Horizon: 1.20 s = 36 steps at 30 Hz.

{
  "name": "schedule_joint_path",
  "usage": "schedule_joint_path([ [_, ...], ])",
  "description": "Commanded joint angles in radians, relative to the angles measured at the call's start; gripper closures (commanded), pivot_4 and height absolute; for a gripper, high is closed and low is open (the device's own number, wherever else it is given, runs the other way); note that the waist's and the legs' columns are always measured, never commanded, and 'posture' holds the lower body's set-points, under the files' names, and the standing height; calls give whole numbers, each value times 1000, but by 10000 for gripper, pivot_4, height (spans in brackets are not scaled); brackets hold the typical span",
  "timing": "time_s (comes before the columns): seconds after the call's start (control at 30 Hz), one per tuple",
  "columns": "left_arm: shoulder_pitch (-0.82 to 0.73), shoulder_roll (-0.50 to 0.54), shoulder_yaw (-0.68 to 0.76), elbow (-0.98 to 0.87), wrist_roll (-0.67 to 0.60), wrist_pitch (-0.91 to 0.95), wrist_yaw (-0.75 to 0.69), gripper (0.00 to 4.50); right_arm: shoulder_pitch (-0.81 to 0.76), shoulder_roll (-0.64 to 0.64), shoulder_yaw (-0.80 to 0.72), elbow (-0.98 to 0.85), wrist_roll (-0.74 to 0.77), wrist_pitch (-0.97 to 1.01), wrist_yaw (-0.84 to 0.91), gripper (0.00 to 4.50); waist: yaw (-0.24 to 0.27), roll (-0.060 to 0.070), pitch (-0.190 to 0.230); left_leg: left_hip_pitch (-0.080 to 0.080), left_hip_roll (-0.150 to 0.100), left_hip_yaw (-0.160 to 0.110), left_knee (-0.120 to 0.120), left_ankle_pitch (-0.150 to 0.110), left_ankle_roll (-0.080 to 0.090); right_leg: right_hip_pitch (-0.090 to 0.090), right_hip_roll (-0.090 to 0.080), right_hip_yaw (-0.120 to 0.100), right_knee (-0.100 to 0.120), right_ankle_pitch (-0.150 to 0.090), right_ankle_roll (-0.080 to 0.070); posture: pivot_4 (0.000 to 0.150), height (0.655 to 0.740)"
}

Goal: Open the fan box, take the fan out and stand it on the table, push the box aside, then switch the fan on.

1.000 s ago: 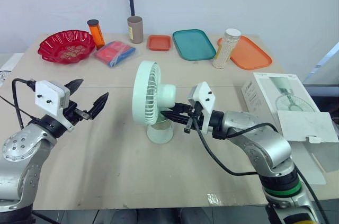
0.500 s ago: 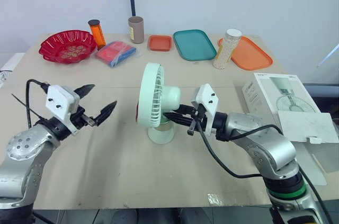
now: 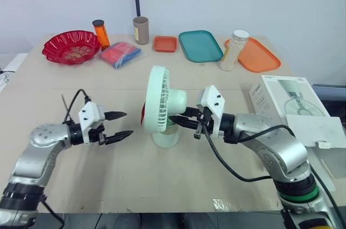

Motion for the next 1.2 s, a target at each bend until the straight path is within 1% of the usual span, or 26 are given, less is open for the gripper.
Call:
schedule_joint_path([
  [0.03,-58,-26,-35,36,20,-24,-26,16885,35,-50,-13,-1,-1,47,9,35820,1,0,0,0,0,0,0,0,0,0,0,0,0,0,0,1500,7400],
  [0.3,-131,-69,-78,85,27,-26,-83,16885,36,-74,-27,-12,17,75,6,35820,0,1,-1,0,0,-1,2,0,1,1,0,-1,1,0,0,1500,7400],
  [0.33,-139,-75,-85,95,32,-32,-91,22036,33,-76,-27,-13,19,79,4,35820,0,1,-1,0,0,-1,2,0,1,1,0,0,1,0,0,1500,7400],
  [0.37,-143,-79,-89,99,35,-36,-97,24233,33,-77,-28,-15,21,83,3,35820,0,1,-1,0,0,-1,2,-1,1,1,0,-1,0,0,0,1500,7400],
  [0.4,-147,-83,-91,104,38,-37,-97,27589,30,-78,-29,-18,24,87,3,35820,1,1,-1,0,0,-1,2,-1,1,1,0,-1,0,0,0,1500,7400],
  [0.43,-150,-86,-92,107,39,-39,-97,29614,28,-79,-30,-19,26,90,2,35820,1,1,-1,0,0,-1,2,-1,1,1,0,-1,0,0,0,1500,7400],
  [0.47,-151,-88,-92,109,39,-39,-98,34727,25,-79,-31,-20,30,94,1,35820,1,1,-1,0,0,-1,3,-1,1,1,0,-1,0,0,0,1500,7400],
  [0.5,-153,-90,-92,110,40,-39,-99,37137,23,-79,-32,-21,32,97,0,35820,1,1,-1,0,0,-1,3,-1,1,1,0,-1,0,0,0,1500,7400],
  [0.53,-153,-92,-91,111,42,-41,-102,41950,21,-80,-33,-21,34,100,-1,35820,0,1,-1,0,0,-1,3,-1,1,1,0,-1,1,0,0,1500,7400],
  [0.57,-155,-94,-91,113,50,-44,-96,44642,17,-80,-34,-23,37,105,-1,35820,0,1,-1,0,0,-1,3,0,1,1,0,-1,1,0,0,1500,7400],
  [1.0,-161,-115,-90,110,62,-47,-68,44642,-61,-44,-23,-3,58,139,-9,35820,0,1,-1,-1,0,-1,3,-1,1,1,0,-1,1,0,0,1500,7400],
  [1.2,-185,-132,-113,143,95,-58,-65,44642,-78,-41,-7,2,59,138,-2,35820,1,1,-1,-1,0,-1,3,-1,1,1,0,-1,1,0,0,1500,7400],
])
